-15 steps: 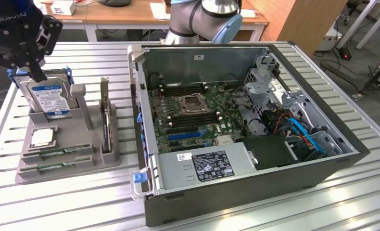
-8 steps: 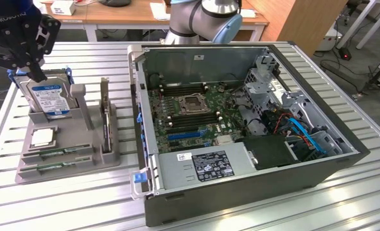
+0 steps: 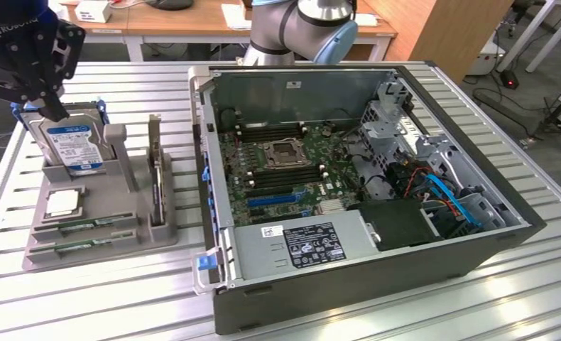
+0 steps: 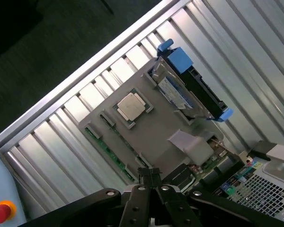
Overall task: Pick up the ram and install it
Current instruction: 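Pick up the ram and move it above insertion slot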
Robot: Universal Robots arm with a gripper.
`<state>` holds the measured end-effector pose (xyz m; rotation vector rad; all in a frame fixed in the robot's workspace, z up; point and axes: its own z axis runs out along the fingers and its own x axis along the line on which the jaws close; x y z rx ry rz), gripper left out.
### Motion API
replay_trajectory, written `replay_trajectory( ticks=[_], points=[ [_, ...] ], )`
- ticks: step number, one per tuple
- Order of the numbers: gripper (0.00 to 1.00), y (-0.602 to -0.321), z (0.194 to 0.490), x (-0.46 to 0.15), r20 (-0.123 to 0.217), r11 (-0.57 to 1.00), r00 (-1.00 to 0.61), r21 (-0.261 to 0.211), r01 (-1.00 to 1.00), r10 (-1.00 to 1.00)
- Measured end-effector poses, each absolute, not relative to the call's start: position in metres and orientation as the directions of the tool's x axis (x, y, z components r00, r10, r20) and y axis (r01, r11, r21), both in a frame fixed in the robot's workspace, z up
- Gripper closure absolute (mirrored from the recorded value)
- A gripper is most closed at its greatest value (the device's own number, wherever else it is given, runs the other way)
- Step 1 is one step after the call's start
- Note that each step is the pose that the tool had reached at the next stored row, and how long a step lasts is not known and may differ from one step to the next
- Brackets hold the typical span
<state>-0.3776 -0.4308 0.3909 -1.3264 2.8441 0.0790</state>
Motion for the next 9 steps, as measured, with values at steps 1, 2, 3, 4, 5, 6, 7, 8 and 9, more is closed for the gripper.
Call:
replay_trajectory(
  ticks=[1,2,3,4,5,6,7,8,9],
  points=[
    [0.91,-0.4308,0.3909,-0.3776,-0.023,0.63,-0.631,0.045,-0.776,-0.776],
    [0.91,-0.4308,0.3908,-0.3776,-0.023,0.616,-0.617,0.045,-0.786,-0.786],
    [0.91,-0.4308,0.3908,-0.3776,-0.023,0.603,-0.605,0.045,-0.796,-0.796],
    [0.91,-0.4308,0.3908,-0.3776,-0.023,0.59,-0.592,0.045,-0.806,-0.806],
    [0.91,-0.4308,0.3908,-0.3776,-0.023,0.577,-0.579,0.045,-0.815,-0.815],
    [0.91,-0.4308,0.3907,-0.3776,-0.023,0.564,-0.566,0.045,-0.824,-0.824],
    [0.91,-0.4308,0.3907,-0.3776,-0.023,0.551,-0.552,0.045,-0.833,-0.833],
    [0.91,-0.4308,0.3907,-0.3776,-0.023,0.538,-0.539,0.045,-0.842,-0.842],
    [0.91,-0.4308,0.3906,-0.3776,-0.023,0.523,-0.525,0.045,-0.851,-0.851]
  ],
)
